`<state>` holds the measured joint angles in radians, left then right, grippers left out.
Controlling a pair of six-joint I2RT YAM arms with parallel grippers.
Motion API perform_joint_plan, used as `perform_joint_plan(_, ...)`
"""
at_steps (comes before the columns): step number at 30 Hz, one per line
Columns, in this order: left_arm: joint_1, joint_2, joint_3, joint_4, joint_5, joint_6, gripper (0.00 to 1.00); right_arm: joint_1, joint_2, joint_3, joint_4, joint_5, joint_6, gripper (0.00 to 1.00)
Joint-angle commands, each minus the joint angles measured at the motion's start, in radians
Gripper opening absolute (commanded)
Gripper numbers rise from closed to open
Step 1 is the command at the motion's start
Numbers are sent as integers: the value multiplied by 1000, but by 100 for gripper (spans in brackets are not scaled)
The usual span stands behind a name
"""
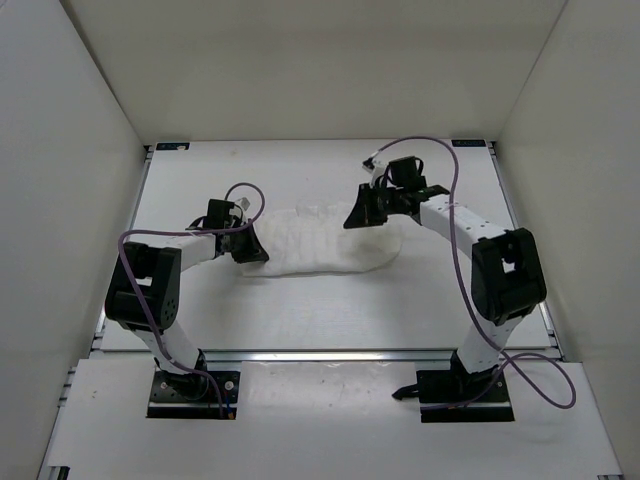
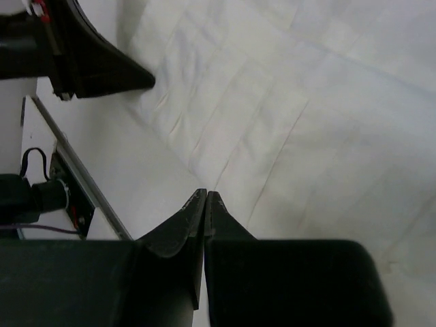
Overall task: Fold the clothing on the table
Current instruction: Fold the skirt
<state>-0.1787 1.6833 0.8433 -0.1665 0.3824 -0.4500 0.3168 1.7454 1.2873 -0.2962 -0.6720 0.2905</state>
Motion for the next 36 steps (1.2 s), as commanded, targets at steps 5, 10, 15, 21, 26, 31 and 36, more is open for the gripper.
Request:
perform_joint_plan(5,11,1,25,-28,20,20,0,16,104,-46,5,-54,32,0)
perform_joint_plan(10,10,10,33,-34,21,25,0,2,161,-32,-67,1,-36,0)
perform_joint_plan(15,5,10,36,-44,18,25,0,-39,158,-62,-81,32,-39,0)
perform_joint_plan(21,12,24,39,-44,18,25,0,-70,152,-92,-119,92,-80,0)
perform_joint_plan(26,13,27,37,-47,10,28,0,-99,151,-131,-141,123,-108,1)
perform_joint_plan(31,10,32,42,-53,21,28,0,-140,123,-164,-147,120,-106,0)
perform_joint_plan(36,4,41,49,-54,32,34,0,-196,60,-109,-159,101,-71,0)
